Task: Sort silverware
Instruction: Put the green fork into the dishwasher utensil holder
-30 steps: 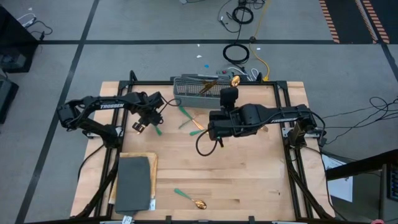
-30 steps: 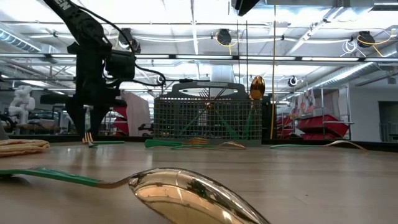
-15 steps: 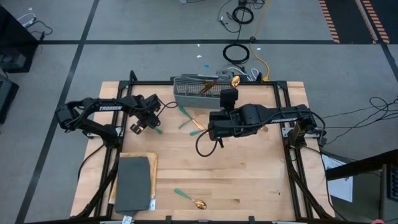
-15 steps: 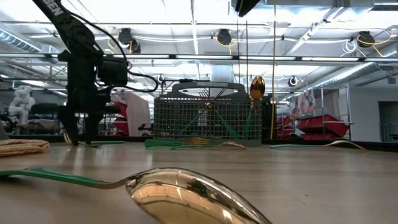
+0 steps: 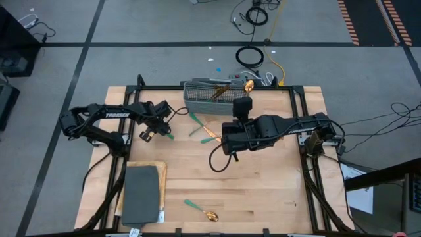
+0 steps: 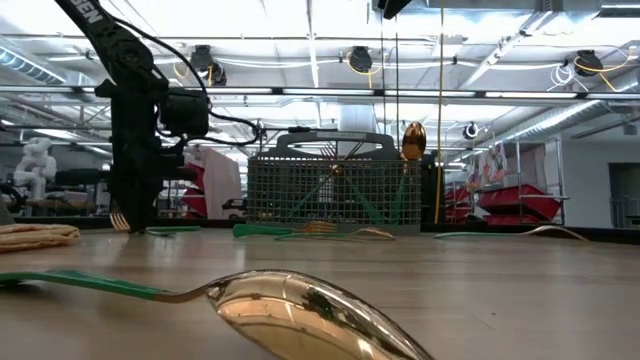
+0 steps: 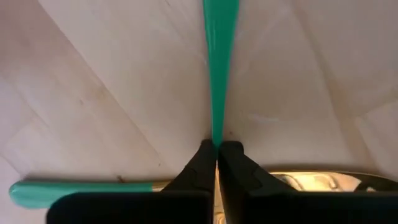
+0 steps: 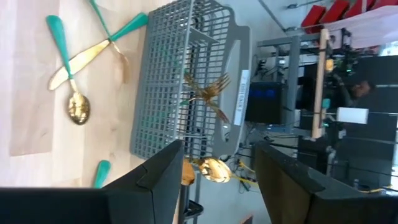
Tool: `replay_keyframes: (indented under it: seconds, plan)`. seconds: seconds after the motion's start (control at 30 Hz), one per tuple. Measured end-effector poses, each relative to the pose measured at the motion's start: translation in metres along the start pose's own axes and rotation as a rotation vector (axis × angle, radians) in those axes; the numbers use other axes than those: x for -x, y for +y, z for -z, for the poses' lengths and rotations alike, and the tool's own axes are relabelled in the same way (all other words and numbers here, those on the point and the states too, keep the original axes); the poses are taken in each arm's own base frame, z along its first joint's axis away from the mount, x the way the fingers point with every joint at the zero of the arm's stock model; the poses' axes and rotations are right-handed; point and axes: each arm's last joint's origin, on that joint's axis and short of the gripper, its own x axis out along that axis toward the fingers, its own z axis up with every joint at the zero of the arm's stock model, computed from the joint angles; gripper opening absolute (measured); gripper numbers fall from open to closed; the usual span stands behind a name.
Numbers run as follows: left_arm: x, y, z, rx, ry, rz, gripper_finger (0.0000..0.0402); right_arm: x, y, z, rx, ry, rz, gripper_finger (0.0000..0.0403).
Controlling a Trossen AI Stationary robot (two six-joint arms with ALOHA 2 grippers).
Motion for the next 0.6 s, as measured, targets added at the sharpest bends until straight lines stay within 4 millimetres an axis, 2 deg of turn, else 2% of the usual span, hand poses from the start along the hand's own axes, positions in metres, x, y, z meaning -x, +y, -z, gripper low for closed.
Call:
replay_keyframes:
  seconds: [0.13, 0.33, 0.6]
  plan:
    - [0.009, 0.006, -0.008, 0.006, 0.069, -0.042, 0.0004, 0.002, 0.001, 0.0, 0.008, -0.005, 0.026, 0.0185]
    - [0.028, 0.02, -0.02, 0.004, 0.192, -0.198, 0.0002, 0.004, 0.002, 0.0, 0.005, -0.01, 0.025, 0.0185]
    - [0.07, 0.054, -0.041, -0.072, 0.413, -0.558, 0.0001, 0.006, -0.001, 0.002, -0.174, -0.018, 0.025, 0.0185]
